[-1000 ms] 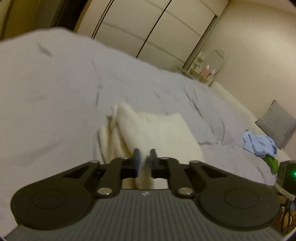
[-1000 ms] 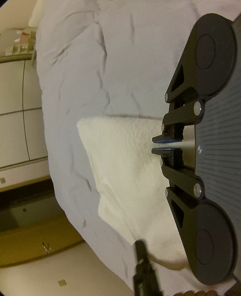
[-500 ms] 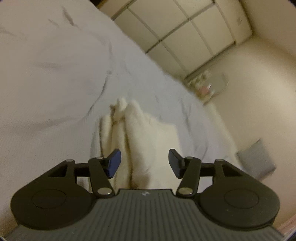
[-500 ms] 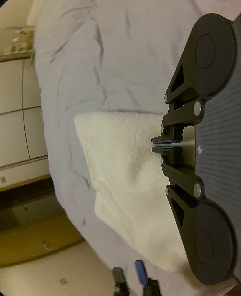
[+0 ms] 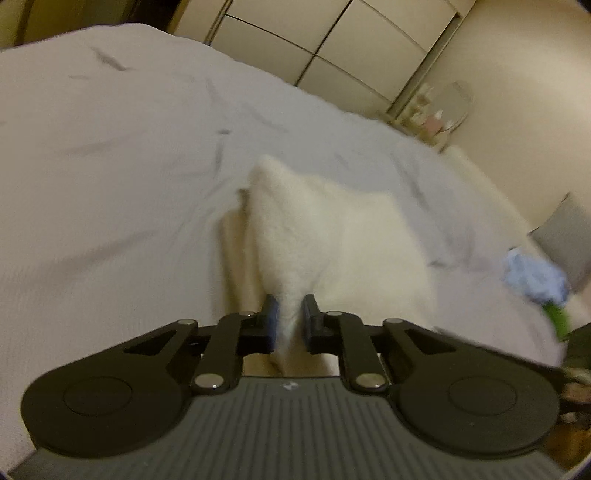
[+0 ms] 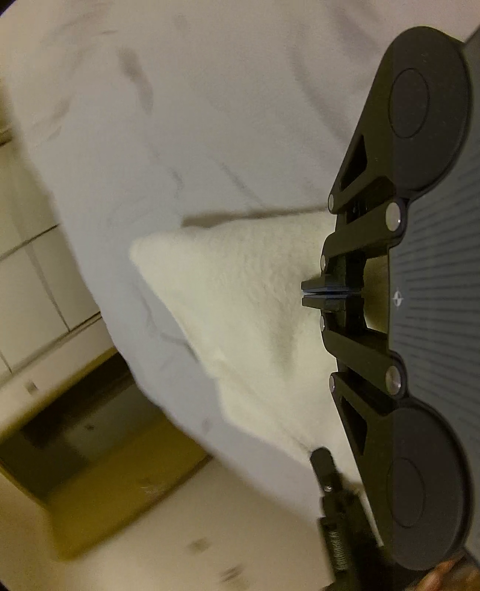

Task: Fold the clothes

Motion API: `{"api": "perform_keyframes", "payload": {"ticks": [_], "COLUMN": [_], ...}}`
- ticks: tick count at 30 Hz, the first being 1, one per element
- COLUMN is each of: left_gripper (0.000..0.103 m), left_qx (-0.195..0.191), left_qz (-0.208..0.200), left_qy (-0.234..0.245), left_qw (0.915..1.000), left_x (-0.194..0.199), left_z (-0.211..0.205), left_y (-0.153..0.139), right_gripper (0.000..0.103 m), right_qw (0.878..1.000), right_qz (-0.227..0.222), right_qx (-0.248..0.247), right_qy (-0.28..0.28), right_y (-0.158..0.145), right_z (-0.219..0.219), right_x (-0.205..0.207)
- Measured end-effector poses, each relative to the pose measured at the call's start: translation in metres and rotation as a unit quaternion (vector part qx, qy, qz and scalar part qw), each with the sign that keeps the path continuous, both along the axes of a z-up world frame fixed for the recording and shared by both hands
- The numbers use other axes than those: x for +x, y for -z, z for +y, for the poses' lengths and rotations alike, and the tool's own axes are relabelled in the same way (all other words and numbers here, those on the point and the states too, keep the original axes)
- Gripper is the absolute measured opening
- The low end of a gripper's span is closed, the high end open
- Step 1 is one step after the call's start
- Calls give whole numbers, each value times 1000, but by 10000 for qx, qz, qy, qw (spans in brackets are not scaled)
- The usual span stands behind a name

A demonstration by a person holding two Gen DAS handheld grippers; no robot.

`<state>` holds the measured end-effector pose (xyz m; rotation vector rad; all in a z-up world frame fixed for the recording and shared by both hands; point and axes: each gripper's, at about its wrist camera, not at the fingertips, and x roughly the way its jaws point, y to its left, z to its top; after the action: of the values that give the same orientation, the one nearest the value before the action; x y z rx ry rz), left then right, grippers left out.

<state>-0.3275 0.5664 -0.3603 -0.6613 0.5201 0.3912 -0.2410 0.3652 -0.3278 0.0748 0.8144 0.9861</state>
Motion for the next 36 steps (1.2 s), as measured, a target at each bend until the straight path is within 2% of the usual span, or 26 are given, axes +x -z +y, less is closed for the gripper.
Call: {"api": "perform_keyframes", "payload": {"ticks": [2,3,6,7,8,9,10,11,13,15,17,20,21,22,24,25,27,29,33,34,36], "left_gripper": [15,16,13,13,13,13,14,16,16,15,15,15,15,15,15,15,15,14,14,14,14], "left_qx": [-73,97,662,918,1181,1270,1295,1335,1467,1656,1803,1799,1830,1821,1800,1799,1752,1779,1873,1904,1977], "left_qz": [28,44,79,-4,-97,-152,-116,96,547,983,1055,1088,1119,1116,1116,1114,1131,1096,849,763,625], "left_qy": [-88,-167,-415,-423,-423,-299,-105,55,268,363,320,248,243,235,187,188,215,246,329,364,522], "left_qw": [9999,9998,9969,9949,9921,9913,9915,9910,9873,9806,9774,9773,9764,9766,9771,9772,9778,9776,9781,9781,9769], "left_x": [-1,-4,-13,-15,-16,-15,-9,1,16,26,27,27,23,24,20,21,21,14,7,5,1], "left_z": [-1,-7,-27,-35,-44,-50,-54,-58,-66,-74,-76,-74,-73,-70,-68,-66,-67,-70,-79,-82,-91], "left_y": [-6,-18,-55,-69,-82,-90,-92,-86,-70,-50,-39,-28,-22,-18,-12,-12,-18,-30,-51,-56,-59], "right_gripper": [5,5,8,12,15,18,18,18,18,22,22,21,22,22,22,22,22,22,22,22,22], "right_qw": [9977,9948,9967,9991,9988,9930,9820,9710,9637,9700,9797,9924,9963,9996,9959,9915,9871,9882,9921,9915,9890], "right_qz": [-603,-898,-750,-390,199,835,1459,1897,2117,1869,1428,907,626,133,-776,-1091,-1247,-1107,-1218,-1238,-1333], "right_qx": [-267,-396,-191,80,448,823,1173,1410,1548,1460,1313,813,578,230,-404,-635,-911,-959,-53,29,-160], "right_qy": [-178,-270,-260,-158,-24,110,246,366,497,531,506,182,75,-26,-219,-303,-425,-450,-307,-401,-619], "right_y": [0,0,-8,-8,-3,3,11,17,17,10,4,7,11,15,20,20,13,-1,-31,-31,-18], "right_z": [7,9,0,-8,-19,-29,-39,-47,-57,-64,-72,-68,-61,-50,-29,-20,-11,-11,-27,-24,-12], "right_x": [-13,-20,-15,-6,7,21,34,43,49,45,36,18,10,-2,-23,-29,-29,-21,-23,-24,-33]}}
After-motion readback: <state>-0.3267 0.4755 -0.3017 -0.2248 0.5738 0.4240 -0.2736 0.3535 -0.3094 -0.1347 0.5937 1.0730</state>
